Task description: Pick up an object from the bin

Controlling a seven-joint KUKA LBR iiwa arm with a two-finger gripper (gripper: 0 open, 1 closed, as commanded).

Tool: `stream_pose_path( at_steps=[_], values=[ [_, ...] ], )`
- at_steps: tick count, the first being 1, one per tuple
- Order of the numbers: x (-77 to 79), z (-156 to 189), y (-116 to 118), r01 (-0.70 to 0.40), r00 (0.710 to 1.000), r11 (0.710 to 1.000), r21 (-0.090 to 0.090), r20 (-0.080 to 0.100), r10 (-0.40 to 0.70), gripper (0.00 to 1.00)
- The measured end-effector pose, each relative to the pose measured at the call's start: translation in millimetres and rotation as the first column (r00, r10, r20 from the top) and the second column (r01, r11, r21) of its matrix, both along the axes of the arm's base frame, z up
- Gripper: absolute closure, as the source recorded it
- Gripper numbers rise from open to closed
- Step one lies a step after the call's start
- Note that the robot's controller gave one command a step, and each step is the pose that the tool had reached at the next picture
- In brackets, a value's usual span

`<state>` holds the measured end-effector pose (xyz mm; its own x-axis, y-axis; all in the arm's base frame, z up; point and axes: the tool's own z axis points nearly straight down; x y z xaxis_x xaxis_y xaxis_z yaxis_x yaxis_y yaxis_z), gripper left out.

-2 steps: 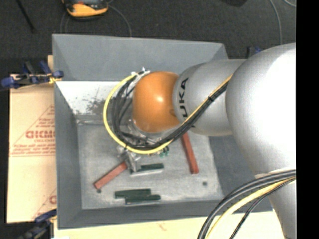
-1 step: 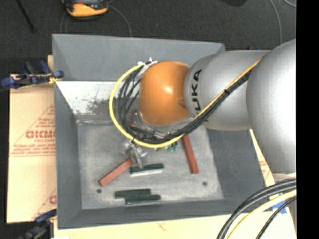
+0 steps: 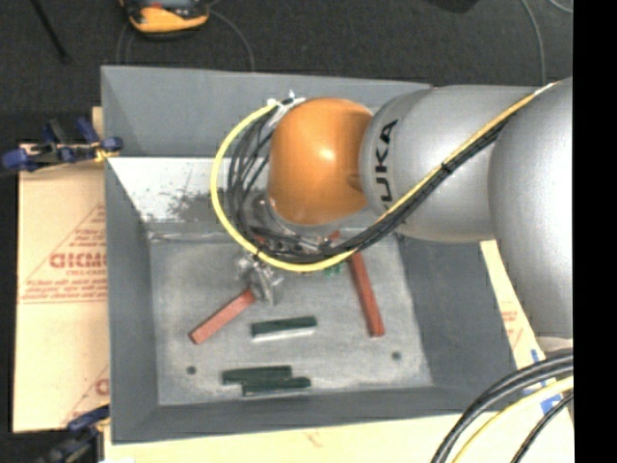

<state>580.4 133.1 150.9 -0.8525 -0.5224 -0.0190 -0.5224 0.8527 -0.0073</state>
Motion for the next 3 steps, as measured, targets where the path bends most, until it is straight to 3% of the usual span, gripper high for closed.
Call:
stream_pose_path(
  at_steps=[1, 2, 3],
  values=[
    [0.2, -15.6, -0.2, -0.005, 1.0, 1.0, 0.0, -0.003, 0.005, 1.0],
    [-37.4, -7.3, 13.9, -0.086, 0.996, 0.996, -0.006, -0.02, 0.086, 1.0],
    [-46.9, 4.8, 15.6, -0.173, 0.985, 0.985, 0.0, -0.017, 0.173, 1.0]
  ],
)
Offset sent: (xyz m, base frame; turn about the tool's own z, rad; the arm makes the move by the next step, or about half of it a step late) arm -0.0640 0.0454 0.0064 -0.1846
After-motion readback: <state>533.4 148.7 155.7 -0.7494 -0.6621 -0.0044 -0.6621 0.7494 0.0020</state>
